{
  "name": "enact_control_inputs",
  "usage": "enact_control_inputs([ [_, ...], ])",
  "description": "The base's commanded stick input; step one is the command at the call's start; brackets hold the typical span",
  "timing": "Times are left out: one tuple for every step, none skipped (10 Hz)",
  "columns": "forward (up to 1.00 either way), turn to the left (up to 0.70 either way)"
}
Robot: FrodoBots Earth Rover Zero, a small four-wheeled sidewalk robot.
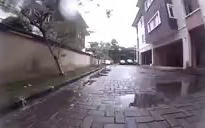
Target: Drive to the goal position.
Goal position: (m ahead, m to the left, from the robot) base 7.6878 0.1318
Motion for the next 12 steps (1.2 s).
enact_control_inputs([
  [0.85, -0.15],
  [0.85, -0.30],
  [0.85, -0.34],
  [0.85, -0.34],
  [0.85, -0.34],
  [0.85, 0.00],
  [0.85, 0.00],
  [0.85, 0.00],
  [0.85, 0.00],
  [0.85, 0.00],
  [0.85, 0.00],
  [0.85, 0.00],
])
